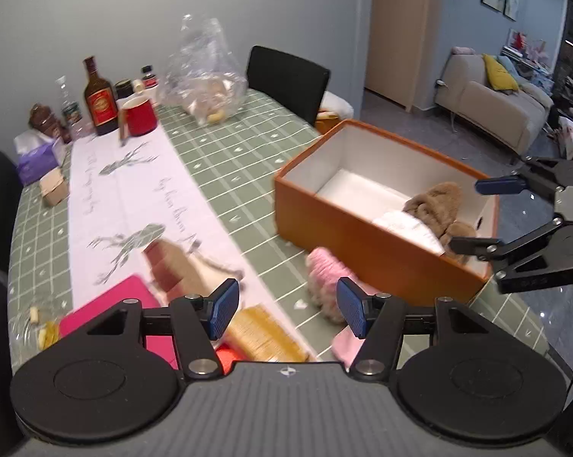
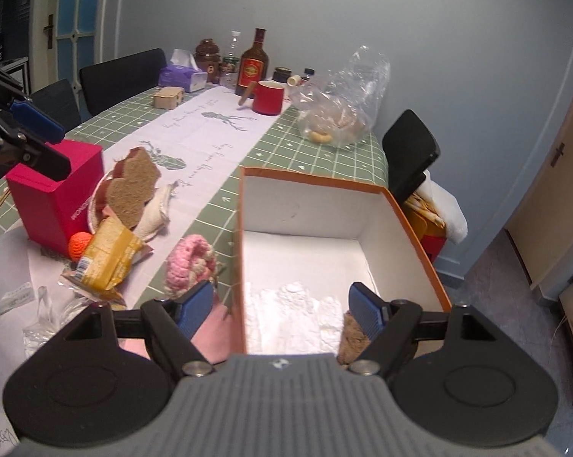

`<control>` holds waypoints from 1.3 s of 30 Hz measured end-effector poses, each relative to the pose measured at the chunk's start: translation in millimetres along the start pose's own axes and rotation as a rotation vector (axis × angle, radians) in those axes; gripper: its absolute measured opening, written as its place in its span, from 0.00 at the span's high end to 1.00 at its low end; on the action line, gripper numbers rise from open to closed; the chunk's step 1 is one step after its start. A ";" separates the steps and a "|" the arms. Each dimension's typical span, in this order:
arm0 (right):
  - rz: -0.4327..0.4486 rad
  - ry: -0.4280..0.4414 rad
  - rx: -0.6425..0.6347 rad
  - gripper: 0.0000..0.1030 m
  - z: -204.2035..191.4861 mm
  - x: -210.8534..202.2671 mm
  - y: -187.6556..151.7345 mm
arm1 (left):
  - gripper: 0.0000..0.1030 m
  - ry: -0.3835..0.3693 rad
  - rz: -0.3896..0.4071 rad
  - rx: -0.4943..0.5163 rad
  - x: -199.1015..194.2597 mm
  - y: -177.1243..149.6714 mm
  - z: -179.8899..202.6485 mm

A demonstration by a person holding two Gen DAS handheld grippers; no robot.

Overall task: Organize soft objects
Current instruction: 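Move the left tool toward the clear plastic cup while the right tool approaches the foil bag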

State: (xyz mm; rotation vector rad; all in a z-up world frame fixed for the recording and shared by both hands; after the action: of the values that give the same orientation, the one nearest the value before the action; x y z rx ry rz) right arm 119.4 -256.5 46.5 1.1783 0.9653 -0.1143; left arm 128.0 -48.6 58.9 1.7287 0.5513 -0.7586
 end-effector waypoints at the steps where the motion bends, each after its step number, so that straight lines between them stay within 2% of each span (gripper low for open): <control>1: -0.001 0.002 -0.013 0.25 -4.4 1.2 -0.1 | 0.32 0.003 -0.005 -0.015 1.0 -6.9 -8.5; 5: -0.013 0.015 -0.062 0.24 -23.9 7.8 -1.4 | 0.32 0.006 -0.030 -0.071 7.4 -34.7 -36.0; 10: -0.035 0.027 -0.120 0.24 -45.4 18.0 -2.7 | 0.32 0.029 -0.057 -0.048 16.5 -70.3 -50.5; 20: -0.092 0.054 -0.207 0.23 -74.6 38.5 -9.8 | 0.32 -0.019 -0.120 -0.050 32.3 -124.2 -74.9; 23: -0.100 0.064 -0.217 0.23 -81.1 44.0 -8.5 | 0.32 -0.032 -0.145 -0.044 40.0 -138.2 -72.1; 27: -0.118 0.082 -0.244 0.23 -92.3 52.0 -9.0 | 0.32 -0.019 -0.177 0.056 48.8 -154.1 -54.3; 30: -0.134 0.088 -0.265 0.23 -100.3 57.3 -11.6 | 0.32 -0.027 -0.189 0.075 52.4 -162.2 -49.2; 35: -0.157 0.104 -0.295 0.23 -109.3 60.6 -20.0 | 0.31 -0.002 -0.165 0.118 54.1 -169.0 -39.1; 39: -0.171 0.111 -0.305 0.23 -112.6 61.2 -26.4 | 0.30 0.014 -0.185 0.183 62.7 -175.8 -28.2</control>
State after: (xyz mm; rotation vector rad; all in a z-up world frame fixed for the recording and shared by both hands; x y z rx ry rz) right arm 77.7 -151.9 -20.2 0.8281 1.1373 -0.0354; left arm 54.4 26.2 -98.0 1.8694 0.6758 -0.9528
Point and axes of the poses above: each gripper's, at about its wrist camera, not at the fingertips, and x roughly the way its jaws point, z to its right, y to its top, the point moved 1 cm from there along x, roughly the way its jaws point, and after that the axes turned 12 degrees about y, right-handed, at the moved point
